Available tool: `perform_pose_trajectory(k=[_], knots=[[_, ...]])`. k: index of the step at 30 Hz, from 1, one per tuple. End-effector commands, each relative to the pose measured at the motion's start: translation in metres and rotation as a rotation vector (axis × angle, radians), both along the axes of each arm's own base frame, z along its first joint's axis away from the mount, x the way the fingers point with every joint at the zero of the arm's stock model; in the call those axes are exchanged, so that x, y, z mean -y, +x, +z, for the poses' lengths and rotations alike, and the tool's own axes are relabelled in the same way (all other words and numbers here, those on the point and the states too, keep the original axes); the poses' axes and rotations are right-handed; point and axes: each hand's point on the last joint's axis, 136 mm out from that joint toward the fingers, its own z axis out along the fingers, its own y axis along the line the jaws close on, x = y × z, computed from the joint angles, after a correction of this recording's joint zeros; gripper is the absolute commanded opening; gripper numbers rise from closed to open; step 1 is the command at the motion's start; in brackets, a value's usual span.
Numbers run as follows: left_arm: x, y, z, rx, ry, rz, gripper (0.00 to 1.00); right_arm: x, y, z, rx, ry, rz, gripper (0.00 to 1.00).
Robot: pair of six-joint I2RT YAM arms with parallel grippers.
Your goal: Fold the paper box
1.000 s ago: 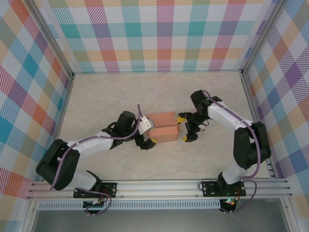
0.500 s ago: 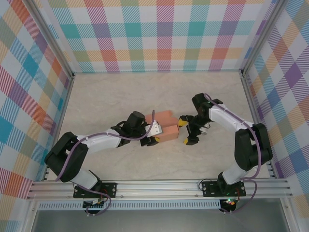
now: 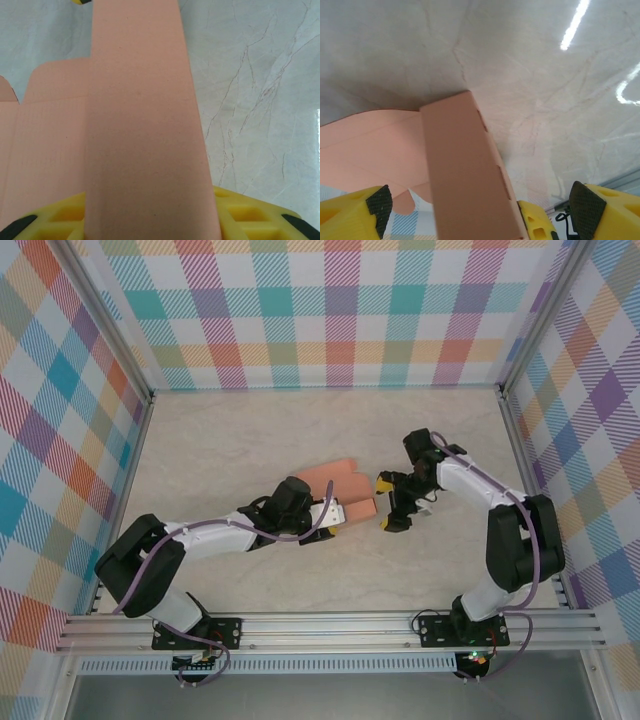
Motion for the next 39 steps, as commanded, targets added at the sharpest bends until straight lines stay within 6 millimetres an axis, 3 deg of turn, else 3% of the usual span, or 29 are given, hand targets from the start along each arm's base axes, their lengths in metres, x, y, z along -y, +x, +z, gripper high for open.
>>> perform_pose_trajectory(k=[1,8,14,26,32,39], knots=[[0.006,0.001,0.003,0.038,-0.003,-0.018,0.40,-0.003,0.006,0.003,0.026,-0.007,0.063,0.95],[0.013,0.002,0.006,0.021,-0.042,-0.017,0.39,-0.014,0.007,-0.007,0.041,0.003,0.080,0.90],[0.014,0.003,0.004,0.011,-0.043,-0.010,0.39,-0.015,-0.001,-0.012,0.011,-0.017,0.103,0.65],[0.019,0.005,0.003,-0.011,-0.055,-0.005,0.38,-0.018,-0.009,-0.021,0.020,-0.050,0.177,0.57],[0.020,0.009,0.002,-0.006,-0.048,0.007,0.38,-0.020,-0.024,-0.029,-0.014,-0.062,0.253,0.42],[0.020,0.013,0.001,-0.001,-0.039,0.019,0.35,-0.016,-0.041,-0.040,-0.066,-0.070,0.279,0.40]])
